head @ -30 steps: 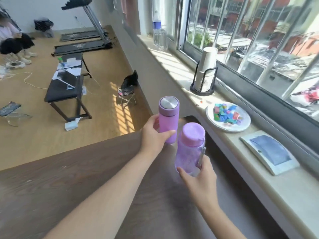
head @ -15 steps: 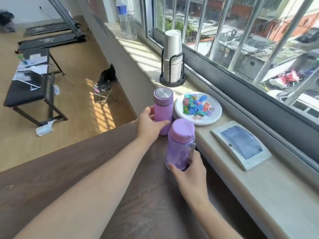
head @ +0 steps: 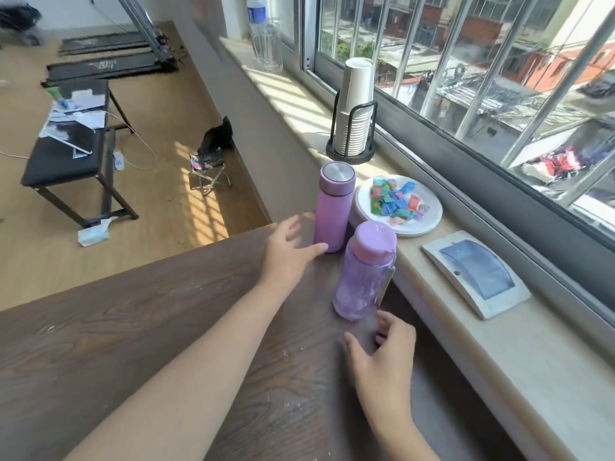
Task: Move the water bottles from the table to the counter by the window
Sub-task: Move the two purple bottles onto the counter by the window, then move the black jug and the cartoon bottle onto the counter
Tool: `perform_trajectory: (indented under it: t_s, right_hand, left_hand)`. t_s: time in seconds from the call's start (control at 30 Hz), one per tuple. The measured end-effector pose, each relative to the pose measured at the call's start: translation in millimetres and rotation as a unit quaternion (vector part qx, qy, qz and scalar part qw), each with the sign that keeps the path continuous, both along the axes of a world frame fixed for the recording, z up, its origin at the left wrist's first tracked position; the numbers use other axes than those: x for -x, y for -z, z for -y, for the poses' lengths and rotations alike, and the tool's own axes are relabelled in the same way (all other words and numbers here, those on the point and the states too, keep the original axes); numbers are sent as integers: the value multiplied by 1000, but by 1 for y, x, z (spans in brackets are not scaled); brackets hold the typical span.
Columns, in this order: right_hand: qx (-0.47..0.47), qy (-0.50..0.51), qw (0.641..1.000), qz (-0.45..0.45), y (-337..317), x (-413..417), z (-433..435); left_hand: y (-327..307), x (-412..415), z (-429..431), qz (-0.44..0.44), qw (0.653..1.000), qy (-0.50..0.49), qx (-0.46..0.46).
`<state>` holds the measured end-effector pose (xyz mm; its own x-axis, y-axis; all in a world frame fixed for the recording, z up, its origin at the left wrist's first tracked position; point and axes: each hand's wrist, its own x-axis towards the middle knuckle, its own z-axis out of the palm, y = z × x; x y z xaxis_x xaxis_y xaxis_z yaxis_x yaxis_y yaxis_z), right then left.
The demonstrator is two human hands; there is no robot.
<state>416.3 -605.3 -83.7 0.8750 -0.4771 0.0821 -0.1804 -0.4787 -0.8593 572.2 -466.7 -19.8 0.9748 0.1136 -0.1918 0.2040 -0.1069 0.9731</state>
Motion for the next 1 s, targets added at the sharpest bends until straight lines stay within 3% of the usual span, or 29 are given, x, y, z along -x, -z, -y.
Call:
perform_trajectory:
  t_s: [0.1,0.33,0.4,0.47,0.57,0.73,1.0]
  right_hand:
    - [55,-46,997,18,7,24,-22]
    - [52,-183,982,14,-14,12,-119]
    - [50,-203,978,-11,-18,3,-120]
    - [63,-317,946,-13,-27,16,-239]
    - [38,-341,939,-34,-33,17,-265]
    - [29,-422,905,-50,-40,41,-381]
    - [19,-485,871,-79,-44,61,-518]
  left_hand:
    - [11,58,-39,-21,999,-29,37]
    - [12,145,-169,-8,995,-104,-12]
    - [9,153,-173,-16,995,-93,-22]
    - [-1,219,-289,-26,981,-192,-19]
    - [7,248,-320,-43,974,-219,-42]
    - [15,332,-408,-60,938,-325,-104]
    - [24,422,-489,-88,853,-502,-112]
